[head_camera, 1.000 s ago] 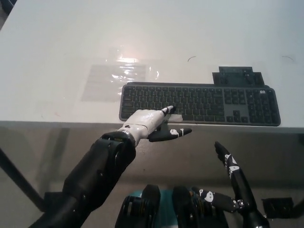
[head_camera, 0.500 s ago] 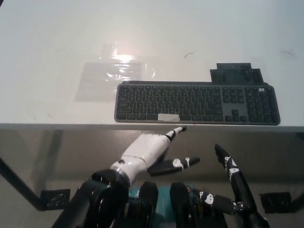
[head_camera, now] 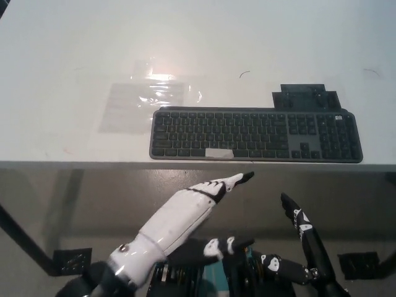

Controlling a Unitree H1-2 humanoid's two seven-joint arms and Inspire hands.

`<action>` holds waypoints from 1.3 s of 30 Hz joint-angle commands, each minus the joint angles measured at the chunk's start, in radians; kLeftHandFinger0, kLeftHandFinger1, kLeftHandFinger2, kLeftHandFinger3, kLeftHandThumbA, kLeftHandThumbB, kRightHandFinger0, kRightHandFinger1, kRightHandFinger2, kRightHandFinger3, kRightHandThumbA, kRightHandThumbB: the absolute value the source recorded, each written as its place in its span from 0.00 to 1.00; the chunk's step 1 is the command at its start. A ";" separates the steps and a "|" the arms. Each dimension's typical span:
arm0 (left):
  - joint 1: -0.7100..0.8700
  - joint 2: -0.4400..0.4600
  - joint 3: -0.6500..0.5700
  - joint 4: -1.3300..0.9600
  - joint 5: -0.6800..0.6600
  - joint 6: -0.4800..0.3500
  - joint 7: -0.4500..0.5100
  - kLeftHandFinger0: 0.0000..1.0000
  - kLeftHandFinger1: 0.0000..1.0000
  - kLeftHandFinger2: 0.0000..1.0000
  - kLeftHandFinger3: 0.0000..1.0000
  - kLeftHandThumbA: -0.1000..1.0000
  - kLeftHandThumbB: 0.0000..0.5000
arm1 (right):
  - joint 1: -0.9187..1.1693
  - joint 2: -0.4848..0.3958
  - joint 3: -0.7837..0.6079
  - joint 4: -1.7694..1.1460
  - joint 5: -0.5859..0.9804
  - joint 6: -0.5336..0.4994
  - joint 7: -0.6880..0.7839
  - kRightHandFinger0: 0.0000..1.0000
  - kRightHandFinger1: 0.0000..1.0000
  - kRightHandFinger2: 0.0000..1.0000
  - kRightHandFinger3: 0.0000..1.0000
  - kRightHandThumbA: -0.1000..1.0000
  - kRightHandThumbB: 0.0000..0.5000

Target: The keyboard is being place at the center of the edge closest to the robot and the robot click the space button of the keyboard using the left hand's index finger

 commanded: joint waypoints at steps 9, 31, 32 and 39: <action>0.303 -0.022 0.250 0.033 -0.520 -0.327 0.103 1.00 1.00 1.00 1.00 1.00 0.77 | -0.018 0.011 0.006 0.006 0.014 -0.082 0.005 1.00 1.00 1.00 1.00 1.00 0.70; 0.217 -0.157 0.409 0.664 -0.385 -0.417 0.167 1.00 1.00 1.00 1.00 1.00 0.56 | -0.029 0.021 0.008 0.040 0.014 -0.101 -0.024 1.00 1.00 1.00 1.00 1.00 0.71; 0.218 -0.160 0.412 0.665 -0.382 -0.411 0.167 1.00 1.00 1.00 1.00 1.00 0.57 | -0.025 0.022 0.007 0.040 0.018 -0.101 -0.018 1.00 1.00 1.00 1.00 1.00 0.72; 0.263 -0.164 0.420 0.635 -0.385 -0.407 0.159 1.00 1.00 1.00 1.00 1.00 0.55 | 0.004 0.030 0.016 0.032 0.015 -0.101 -0.009 1.00 1.00 1.00 1.00 1.00 0.75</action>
